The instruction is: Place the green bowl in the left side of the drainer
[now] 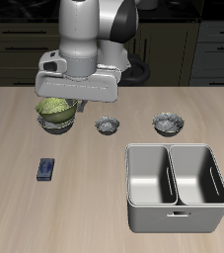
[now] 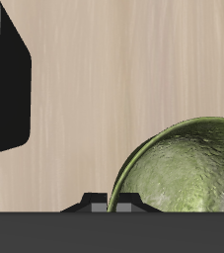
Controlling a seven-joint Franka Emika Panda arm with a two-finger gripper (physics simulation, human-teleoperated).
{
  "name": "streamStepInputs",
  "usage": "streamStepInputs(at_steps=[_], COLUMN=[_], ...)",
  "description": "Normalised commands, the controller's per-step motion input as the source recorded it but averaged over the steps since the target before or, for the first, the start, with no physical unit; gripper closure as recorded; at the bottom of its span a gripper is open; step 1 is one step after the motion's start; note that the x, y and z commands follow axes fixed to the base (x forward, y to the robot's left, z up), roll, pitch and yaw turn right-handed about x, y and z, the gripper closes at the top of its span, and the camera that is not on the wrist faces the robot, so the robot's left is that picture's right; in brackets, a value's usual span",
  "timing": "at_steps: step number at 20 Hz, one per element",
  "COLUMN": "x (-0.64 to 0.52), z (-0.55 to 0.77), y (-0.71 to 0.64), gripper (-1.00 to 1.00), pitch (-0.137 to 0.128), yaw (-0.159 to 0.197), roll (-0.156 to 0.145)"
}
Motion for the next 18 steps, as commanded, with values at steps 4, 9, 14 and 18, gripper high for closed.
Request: streamStepInputs(at_steps=[4,9,14,18], x=[-0.04,-0.05,0.04,0.12], z=[0.24,0.31,0.17,0.04], y=[0.11,0.21,0.27,0.22], gripper=[1.0,1.0,1.0,1.0], pitch=[-0.012,-0.027,-0.003,0.004], yaw=[-0.011,0.003,0.008,0.001], roll=[0.001,-0.003,0.011,0.023])
